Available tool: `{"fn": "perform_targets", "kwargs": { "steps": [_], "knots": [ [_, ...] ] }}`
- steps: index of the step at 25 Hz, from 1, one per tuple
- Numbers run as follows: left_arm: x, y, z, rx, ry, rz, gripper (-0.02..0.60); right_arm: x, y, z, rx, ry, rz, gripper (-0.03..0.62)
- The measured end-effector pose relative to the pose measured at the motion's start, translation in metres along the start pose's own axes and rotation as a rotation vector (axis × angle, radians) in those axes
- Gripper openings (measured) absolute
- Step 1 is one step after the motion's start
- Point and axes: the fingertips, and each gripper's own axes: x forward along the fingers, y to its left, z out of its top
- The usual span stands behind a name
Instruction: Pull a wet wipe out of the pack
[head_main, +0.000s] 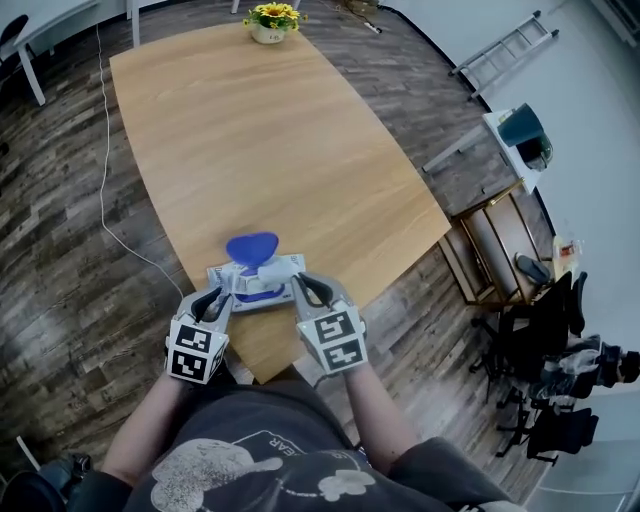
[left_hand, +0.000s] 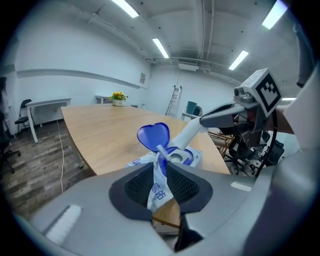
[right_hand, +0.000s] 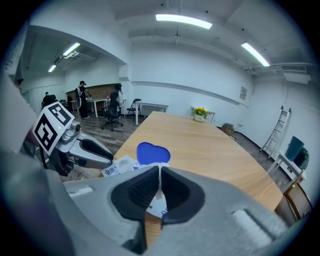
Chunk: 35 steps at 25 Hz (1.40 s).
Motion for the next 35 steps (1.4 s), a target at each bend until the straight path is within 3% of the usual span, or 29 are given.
{"fn": "perform_targets", "kwargs": {
  "steps": [6,11,15,28,35],
  "knots": [
    [-0.025,0.002,0.018,-0.015,-0.08,-0.004,0.08,-0.02,-0.007,0.007,0.075,-0.066,-0.079,0.005],
    [-0.038,0.0,0.031,-0.049,-0.132,0.049,0.026,-0.036,-0.02,0.001,0.11,-0.089,-0.074,0.005],
    [-0.053,-0.013,0.035,-0.125,-0.167,0.065,0.018,-0.046,-0.026,-0.008,0.122,-0.103,-0.056,0.005],
    [-0.095,-0.114,0.004,-0.147,-0.237,0.194,0.018,-0.139,-0.02,-0.067,0.082,-0.202,0.099,0.005],
    [-0.124,-0.185,-0.011,-0.11,-0.291,0.263,0.018,-0.196,-0.017,-0.113,0.075,-0.237,0.154,0.005]
  ]
}}
